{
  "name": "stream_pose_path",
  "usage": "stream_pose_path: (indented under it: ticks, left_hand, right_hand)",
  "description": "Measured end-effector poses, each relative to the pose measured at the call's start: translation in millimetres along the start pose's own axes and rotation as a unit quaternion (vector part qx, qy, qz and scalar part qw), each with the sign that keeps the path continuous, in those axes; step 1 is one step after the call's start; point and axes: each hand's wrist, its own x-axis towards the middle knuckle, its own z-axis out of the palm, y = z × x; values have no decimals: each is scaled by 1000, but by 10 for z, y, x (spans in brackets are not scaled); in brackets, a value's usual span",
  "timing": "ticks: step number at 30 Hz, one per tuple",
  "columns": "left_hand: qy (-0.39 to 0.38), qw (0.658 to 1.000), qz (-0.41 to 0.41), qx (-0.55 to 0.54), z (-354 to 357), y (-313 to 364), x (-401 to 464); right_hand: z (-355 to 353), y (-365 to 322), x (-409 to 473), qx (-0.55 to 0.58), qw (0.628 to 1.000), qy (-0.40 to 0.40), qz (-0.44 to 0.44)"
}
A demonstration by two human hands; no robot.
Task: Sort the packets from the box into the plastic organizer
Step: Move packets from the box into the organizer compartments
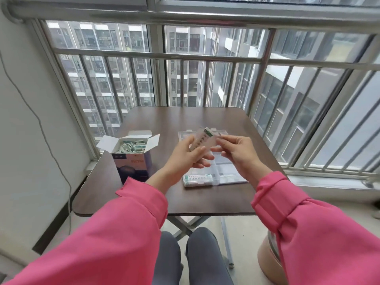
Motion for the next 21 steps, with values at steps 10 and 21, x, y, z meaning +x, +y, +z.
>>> stream_pose_path:
  ticks: [10, 21]
  left_hand:
    - [28, 997, -42, -59, 145, -98, 69]
    - [75, 993, -46, -76, 326, -253, 186]
  right_hand:
    - [-260, 100, 25, 84, 995, 22, 41]
    - [-543, 189, 7, -83, 994, 21, 71]
